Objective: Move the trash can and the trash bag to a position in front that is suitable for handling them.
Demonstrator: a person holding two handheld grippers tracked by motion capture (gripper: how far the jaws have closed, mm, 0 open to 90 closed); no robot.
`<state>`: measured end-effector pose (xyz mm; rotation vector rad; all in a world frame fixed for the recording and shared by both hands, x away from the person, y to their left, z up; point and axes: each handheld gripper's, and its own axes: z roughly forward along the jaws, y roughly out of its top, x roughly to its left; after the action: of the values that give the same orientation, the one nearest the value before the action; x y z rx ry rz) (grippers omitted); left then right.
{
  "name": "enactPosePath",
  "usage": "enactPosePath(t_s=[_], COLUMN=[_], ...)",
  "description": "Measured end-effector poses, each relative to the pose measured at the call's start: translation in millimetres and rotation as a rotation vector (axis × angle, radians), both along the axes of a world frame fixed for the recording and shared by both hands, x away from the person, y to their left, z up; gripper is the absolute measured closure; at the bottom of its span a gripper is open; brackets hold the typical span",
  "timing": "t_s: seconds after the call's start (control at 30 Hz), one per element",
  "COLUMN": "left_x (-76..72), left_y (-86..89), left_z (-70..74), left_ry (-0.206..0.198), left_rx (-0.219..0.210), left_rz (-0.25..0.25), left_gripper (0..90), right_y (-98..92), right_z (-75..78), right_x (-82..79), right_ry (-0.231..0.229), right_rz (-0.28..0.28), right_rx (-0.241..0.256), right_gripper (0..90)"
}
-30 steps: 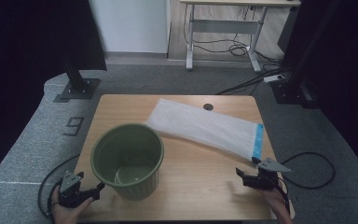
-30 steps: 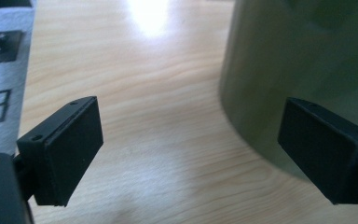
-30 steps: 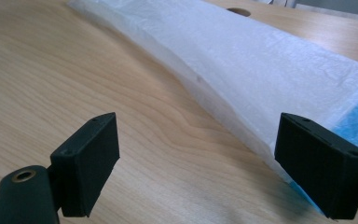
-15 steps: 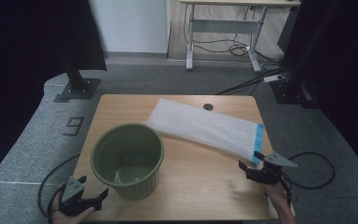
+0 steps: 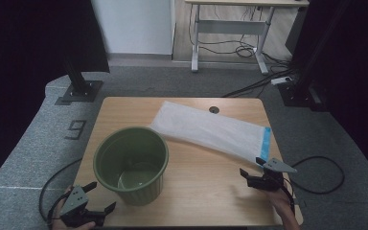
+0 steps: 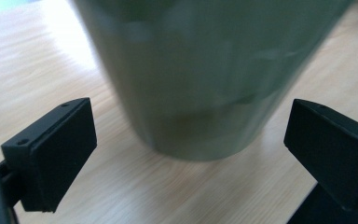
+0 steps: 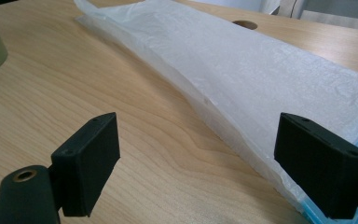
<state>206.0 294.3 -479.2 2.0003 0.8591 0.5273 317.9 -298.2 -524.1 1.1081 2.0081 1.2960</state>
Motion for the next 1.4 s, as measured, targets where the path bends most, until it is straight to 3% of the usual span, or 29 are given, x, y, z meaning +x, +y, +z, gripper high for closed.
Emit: enactPosePath(t_s=[0.1,0.17,0.3,0.63,0.93,1.13,1.27,1.4], left_x=[3.8,6.4,15.1,40.9,58.6,69.1,74.6,81.7], left_y=[-14.2,-21.7,-28.4,-47.1,-69.8,-89.7,-105.0,-114.0], left_z=[2.9,2.3,0.6,-1.8,-2.9,-1.6,2.7,3.4], left_ry=[-0.007,-0.023,-0.036,-0.027,-0.021,-0.027,-0.077,-0.078], left_rx=[0.009,0.025,0.006,0.005,0.019,0.046,0.076,0.061], left_rz=[-0.043,-0.044,-0.063,-0.128,-0.167,-0.143,-0.075,-0.067], left_gripper=[2.1,0.0,2.1,2.6,2.9,3.9,6.4,5.2], right_y=[-0.5,-0.9,-1.3,-14.3,-11.5,-6.8,-5.0,-5.8], right_z=[-0.2,-0.4,-0.9,-1.2,-3.9,-6.8,-6.9,-6.7], right_x=[-0.7,-1.4,-6.1,-19.7,-26.8,-27.8,-27.8,-27.1], right_ry=[-0.004,-0.006,-0.010,-0.013,-0.010,-0.001,0.003,0.010], right_rz=[0.008,0.010,0.019,-0.046,-0.042,-0.033,-0.031,-0.051], right_rx=[-0.004,-0.002,-0.016,-0.013,-0.032,-0.051,-0.051,-0.046], right_gripper=[13.8,13.8,13.9,14.4,14.5,14.6,14.6,14.6])
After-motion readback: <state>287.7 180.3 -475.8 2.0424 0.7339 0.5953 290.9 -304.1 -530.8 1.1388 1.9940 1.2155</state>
